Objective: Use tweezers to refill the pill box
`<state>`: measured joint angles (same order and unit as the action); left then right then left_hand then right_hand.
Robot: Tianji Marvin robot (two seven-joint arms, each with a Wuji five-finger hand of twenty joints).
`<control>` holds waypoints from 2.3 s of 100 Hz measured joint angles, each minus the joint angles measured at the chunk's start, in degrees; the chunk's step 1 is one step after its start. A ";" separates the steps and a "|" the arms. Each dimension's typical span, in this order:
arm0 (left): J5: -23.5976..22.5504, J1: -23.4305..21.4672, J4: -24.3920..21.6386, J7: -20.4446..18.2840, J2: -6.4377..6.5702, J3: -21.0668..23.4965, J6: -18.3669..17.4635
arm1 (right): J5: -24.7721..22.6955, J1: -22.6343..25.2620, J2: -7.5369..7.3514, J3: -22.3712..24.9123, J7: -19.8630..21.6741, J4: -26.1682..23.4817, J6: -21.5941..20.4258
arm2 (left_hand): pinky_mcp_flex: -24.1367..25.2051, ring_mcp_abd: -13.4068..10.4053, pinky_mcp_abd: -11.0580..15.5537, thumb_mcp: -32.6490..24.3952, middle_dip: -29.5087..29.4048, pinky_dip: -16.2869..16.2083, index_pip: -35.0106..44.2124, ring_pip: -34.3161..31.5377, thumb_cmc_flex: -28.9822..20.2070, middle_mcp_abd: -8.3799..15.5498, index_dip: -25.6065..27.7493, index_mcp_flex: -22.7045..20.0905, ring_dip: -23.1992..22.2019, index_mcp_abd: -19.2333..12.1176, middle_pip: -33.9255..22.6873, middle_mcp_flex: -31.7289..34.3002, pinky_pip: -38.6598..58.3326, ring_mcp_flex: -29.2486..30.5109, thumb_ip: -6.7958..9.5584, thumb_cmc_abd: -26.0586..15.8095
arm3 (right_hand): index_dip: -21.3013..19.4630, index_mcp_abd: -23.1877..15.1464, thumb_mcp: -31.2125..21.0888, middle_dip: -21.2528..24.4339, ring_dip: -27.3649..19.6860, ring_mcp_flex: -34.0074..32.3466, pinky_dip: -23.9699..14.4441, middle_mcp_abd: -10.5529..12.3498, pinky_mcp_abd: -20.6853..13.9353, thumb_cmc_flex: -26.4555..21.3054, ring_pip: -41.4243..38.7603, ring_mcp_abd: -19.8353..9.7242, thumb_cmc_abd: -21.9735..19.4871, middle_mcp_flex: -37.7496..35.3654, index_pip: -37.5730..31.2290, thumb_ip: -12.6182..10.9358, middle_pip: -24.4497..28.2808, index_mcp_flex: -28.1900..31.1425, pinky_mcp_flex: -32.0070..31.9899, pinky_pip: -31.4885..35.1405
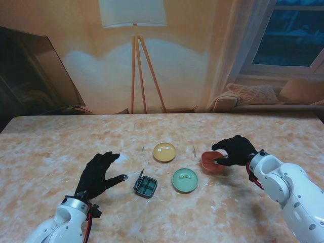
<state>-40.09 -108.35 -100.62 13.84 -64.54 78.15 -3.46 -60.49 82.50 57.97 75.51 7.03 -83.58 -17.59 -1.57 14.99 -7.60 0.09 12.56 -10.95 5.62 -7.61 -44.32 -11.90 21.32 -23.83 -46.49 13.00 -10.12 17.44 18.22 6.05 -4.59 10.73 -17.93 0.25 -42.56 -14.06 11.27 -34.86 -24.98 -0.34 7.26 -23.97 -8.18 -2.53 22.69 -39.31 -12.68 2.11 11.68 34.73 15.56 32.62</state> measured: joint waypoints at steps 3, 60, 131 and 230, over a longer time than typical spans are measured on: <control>-0.02 0.04 0.02 0.03 0.00 -0.04 0.02 | -0.12 -0.43 -0.07 -0.35 0.00 0.56 -0.06 | 0.00 0.00 0.00 0.00 0.00 0.00 0.00 0.00 0.00 0.00 0.00 0.00 0.01 -0.01 0.00 0.00 0.00 0.00 0.00 0.00 | 0.00 -0.01 -0.01 0.01 -0.01 -0.20 0.00 0.03 0.00 0.00 0.00 -0.06 0.00 -0.01 0.00 0.00 0.02 0.00 0.01 0.07; 0.07 0.72 0.69 0.65 -0.14 -0.39 0.94 | -1.26 -7.68 -0.67 -7.76 -2.32 10.60 -0.21 | 0.00 -0.09 0.04 0.00 0.00 0.00 0.18 0.00 0.00 0.66 0.03 -0.68 0.42 -0.06 -0.08 0.83 0.00 0.00 0.00 0.00 | -0.07 -1.56 -2.28 0.05 -0.04 -2.31 0.65 1.06 -1.14 -0.15 -0.28 -0.90 1.48 -0.05 -1.14 0.00 2.18 0.70 0.79 3.38; 0.69 1.49 1.80 0.72 -0.24 -0.71 1.25 | -1.69 -10.70 -1.04 -12.89 -6.82 15.76 0.17 | -0.09 -0.66 0.40 0.00 0.00 0.01 0.76 0.00 0.00 0.80 0.71 -1.45 0.42 -0.56 -0.18 1.49 0.44 0.08 0.00 -0.02 | -0.87 -5.30 -3.78 0.12 2.85 -9.94 1.11 0.21 -6.64 -4.72 -7.61 -1.53 1.52 -1.15 -6.27 0.01 4.34 4.32 6.42 17.89; 2.31 1.21 2.99 1.91 -0.62 -0.62 1.08 | 2.93 -11.22 0.24 -15.69 -12.72 18.49 3.07 | -0.12 -0.66 0.41 0.58 0.00 0.01 0.83 -0.01 0.80 0.86 0.71 -2.20 0.24 -0.59 -0.73 2.23 0.99 0.16 0.01 -2.23 | 15.95 -1.23 -3.49 -11.53 16.82 -25.65 -16.24 -13.29 -9.40 -18.52 -43.73 -0.77 4.88 -12.19 -33.93 6.70 16.95 7.64 25.39 38.64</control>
<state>-37.78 -107.14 -97.63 15.75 -65.16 77.52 -2.38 -57.56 71.28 58.21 59.82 -5.69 -65.09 -14.52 -1.69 14.33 -7.20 0.67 12.56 -10.94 6.45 -7.62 -43.53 -11.04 22.03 -26.02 -46.25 12.41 -10.84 19.66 19.21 6.21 -4.58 8.50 -1.98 -0.98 -46.05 -25.59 28.09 -60.51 -41.22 -13.63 -2.14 -42.49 -51.91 -3.29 27.57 -51.50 -46.61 8.81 28.62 42.37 40.96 71.26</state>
